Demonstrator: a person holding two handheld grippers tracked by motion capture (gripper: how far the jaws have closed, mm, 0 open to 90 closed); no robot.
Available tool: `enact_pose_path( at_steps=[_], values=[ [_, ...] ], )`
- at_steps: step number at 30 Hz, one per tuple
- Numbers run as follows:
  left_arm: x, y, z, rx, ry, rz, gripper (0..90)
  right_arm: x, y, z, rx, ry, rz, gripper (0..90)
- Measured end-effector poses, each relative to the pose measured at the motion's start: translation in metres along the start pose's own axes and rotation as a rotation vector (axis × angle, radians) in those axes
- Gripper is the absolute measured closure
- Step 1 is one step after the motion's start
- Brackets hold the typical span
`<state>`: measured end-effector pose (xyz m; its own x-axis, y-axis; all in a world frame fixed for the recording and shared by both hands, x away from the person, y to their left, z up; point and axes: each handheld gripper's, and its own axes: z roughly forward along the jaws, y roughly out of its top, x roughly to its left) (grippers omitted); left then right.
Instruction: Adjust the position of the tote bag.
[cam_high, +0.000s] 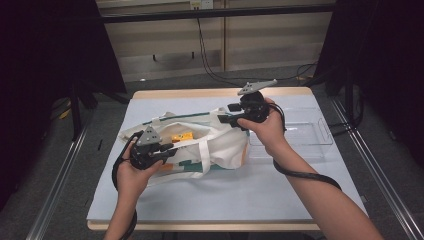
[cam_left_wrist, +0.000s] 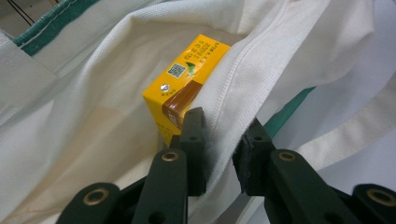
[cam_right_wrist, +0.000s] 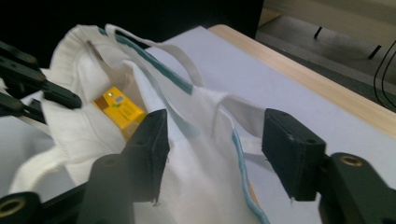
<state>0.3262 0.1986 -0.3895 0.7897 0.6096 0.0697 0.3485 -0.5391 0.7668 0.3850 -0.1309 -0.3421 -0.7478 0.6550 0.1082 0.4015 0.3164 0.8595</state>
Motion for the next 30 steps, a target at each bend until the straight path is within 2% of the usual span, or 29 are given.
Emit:
enact_pose_path(
  at_steps=[5,9,11,16,20,21,23,24,26,27,30],
  values=[
    [0.0,0.003,0.001,0.009,0.004,-0.006,75.4,0.013,0.004,-0.009,-0.031,0.031,-0.023,37.9],
    [0.0,0.005,0.002,0.011,0.003,-0.009,75.0,0.023,0.005,-0.007,-0.038,0.074,-0.036,37.7],
    [0.001,0.005,0.002,0.017,0.0,-0.006,74.8,0.027,0.004,-0.004,-0.023,0.1,-0.052,37.7],
    [0.001,0.006,0.004,0.006,0.004,-0.028,74.6,0.042,-0.001,0.009,0.02,0.158,-0.091,37.0],
    [0.001,0.007,0.005,0.005,0.009,-0.026,74.1,0.049,-0.004,0.017,0.049,0.18,-0.119,37.8],
    [0.002,0.007,0.005,0.017,0.008,-0.014,74.1,0.051,-0.005,0.019,0.054,0.185,-0.121,38.9],
    [0.001,0.008,0.006,0.009,0.012,-0.035,73.9,0.051,-0.006,0.023,0.067,0.177,-0.133,40.8],
    [0.002,0.008,0.006,0.012,0.007,-0.028,73.7,0.052,-0.008,0.025,0.074,0.179,-0.133,42.5],
    [0.002,0.009,0.008,0.005,0.011,-0.039,73.2,0.051,-0.01,0.028,0.075,0.177,-0.129,47.9],
    [0.003,0.01,0.008,0.008,0.011,-0.033,73.1,0.051,-0.012,0.029,0.075,0.181,-0.128,52.4],
    [0.004,0.011,0.009,0.013,0.016,-0.029,72.5,0.049,-0.015,0.033,0.076,0.195,-0.117,58.2]
  ],
)
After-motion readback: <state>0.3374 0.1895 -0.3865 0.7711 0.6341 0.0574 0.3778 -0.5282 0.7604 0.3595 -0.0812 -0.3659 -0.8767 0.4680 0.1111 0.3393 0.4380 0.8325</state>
